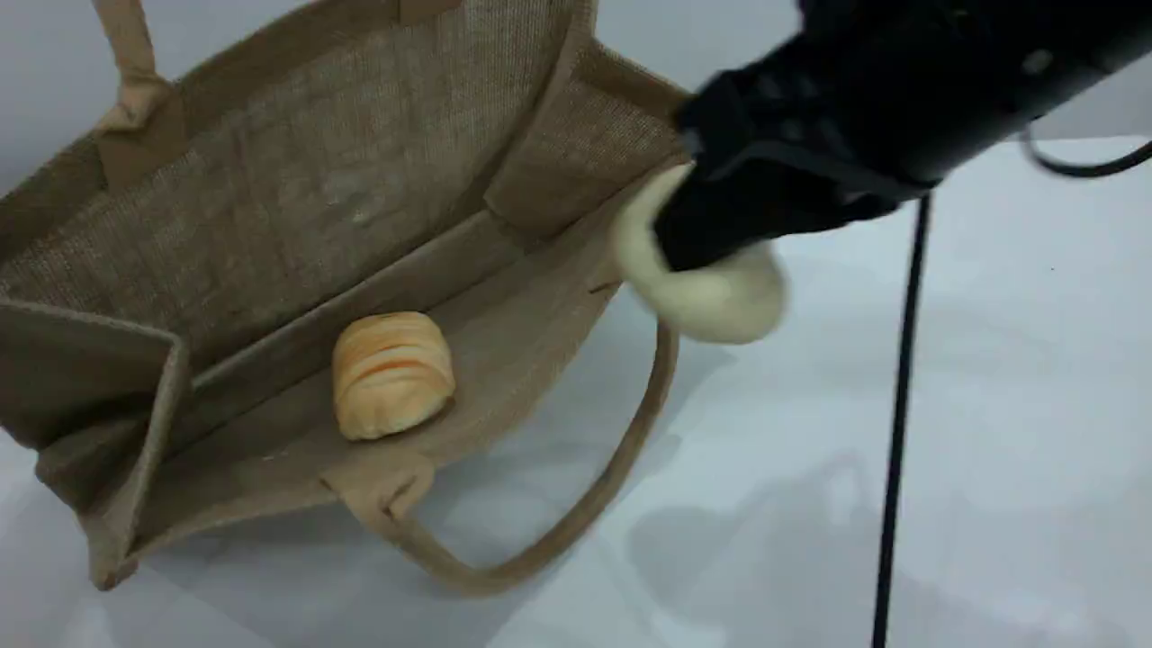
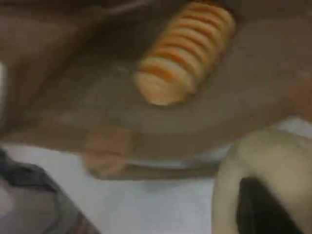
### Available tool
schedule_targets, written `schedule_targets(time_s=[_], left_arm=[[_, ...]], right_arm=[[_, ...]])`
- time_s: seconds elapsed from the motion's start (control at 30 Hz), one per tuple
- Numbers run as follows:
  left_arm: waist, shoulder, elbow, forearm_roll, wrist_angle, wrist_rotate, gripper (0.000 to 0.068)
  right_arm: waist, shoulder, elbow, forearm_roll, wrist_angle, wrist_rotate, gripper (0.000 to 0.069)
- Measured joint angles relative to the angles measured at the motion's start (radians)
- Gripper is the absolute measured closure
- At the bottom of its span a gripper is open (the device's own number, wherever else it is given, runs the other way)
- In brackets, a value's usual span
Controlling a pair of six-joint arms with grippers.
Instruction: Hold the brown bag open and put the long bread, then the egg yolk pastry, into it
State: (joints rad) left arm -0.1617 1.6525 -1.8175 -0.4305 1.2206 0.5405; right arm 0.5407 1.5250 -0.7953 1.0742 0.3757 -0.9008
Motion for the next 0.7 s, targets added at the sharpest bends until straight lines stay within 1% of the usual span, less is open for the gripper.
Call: schedule_targets(time_s=[0.17, 0.23, 0.33, 0.43, 0.57, 0.63, 0.7], left_arm=[[0.000, 0.000, 0.000, -0.028, 0.000, 0.000, 0.0598], [0.000, 0.000, 0.000, -0.052, 0.001, 0.001, 0.0598], [0.000, 0.000, 0.000, -0.065, 0.001, 0.005, 0.0598], [0.000, 0.000, 0.000, -0.065, 0.000, 0.006, 0.0598], [0.000, 0.000, 0.000, -0.065, 0.000, 0.006, 0.0598], [0.000, 0.000, 0.000, -0.064, 0.000, 0.006, 0.0598], [0.000, 0.000, 0.000, -0.064, 0.000, 0.006, 0.0598]], right_arm=[[0.059, 0.060, -0.001, 0.389, 0.004, -0.335, 0.0645], [0.074, 0.098, -0.027, 0.499, 0.009, -0.472, 0.0645], [0.078, 0.164, -0.089, 0.621, 0.019, -0.602, 0.0645], [0.078, 0.245, -0.170, 0.671, 0.025, -0.666, 0.0645], [0.077, 0.357, -0.285, 0.671, -0.001, -0.671, 0.0640], [0.077, 0.410, -0.332, 0.672, -0.020, -0.671, 0.0629], [0.077, 0.459, -0.370, 0.672, -0.046, -0.671, 0.0599]])
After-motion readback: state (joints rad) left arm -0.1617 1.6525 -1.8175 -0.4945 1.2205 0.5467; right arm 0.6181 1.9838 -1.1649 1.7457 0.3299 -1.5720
